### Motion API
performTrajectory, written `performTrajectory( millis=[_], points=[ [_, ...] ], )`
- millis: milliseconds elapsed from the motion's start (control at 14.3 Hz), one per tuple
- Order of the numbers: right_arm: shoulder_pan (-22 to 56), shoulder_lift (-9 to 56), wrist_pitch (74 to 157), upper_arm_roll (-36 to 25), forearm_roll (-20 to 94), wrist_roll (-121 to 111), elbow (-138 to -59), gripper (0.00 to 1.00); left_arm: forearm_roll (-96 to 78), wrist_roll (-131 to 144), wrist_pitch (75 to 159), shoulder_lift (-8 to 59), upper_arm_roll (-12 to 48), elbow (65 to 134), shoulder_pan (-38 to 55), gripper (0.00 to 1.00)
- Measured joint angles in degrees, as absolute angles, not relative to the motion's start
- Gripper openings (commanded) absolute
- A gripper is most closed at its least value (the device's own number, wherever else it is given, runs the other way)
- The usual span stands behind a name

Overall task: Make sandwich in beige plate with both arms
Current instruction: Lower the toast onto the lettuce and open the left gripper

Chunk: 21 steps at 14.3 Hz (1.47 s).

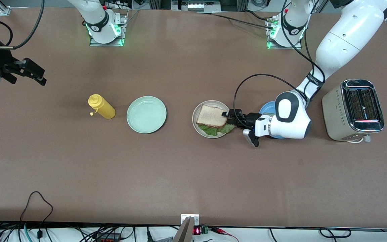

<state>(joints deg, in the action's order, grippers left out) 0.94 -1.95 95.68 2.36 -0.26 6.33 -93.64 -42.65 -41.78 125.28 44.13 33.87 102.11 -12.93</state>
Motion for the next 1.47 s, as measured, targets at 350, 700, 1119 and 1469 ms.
performTrajectory(
  millis=[350,700,1119,1469],
  points=[
    [1.2,-1.9,95.7,1.9,-0.2,6.2,-93.7,1.00,-35.5,-41.8,118.9,37.1,33.7,101.3,-15.4,1.00],
    [1.3,-1.9,95.7,1.9,-0.2,6.2,-93.7,1.00,-22.8,-41.7,113.3,30.1,33.4,101.2,-21.3,1.00],
    [1.4,-1.9,95.7,1.9,-0.2,6.2,-93.7,1.00,-4.4,-30.2,100.2,19.8,33.7,97.7,-22.8,1.00],
    [1.6,-2.0,95.7,1.9,-0.2,6.2,-93.7,1.00,4.4,-23.6,88.4,12.9,33.7,94.7,-22.6,1.00]
  ],
)
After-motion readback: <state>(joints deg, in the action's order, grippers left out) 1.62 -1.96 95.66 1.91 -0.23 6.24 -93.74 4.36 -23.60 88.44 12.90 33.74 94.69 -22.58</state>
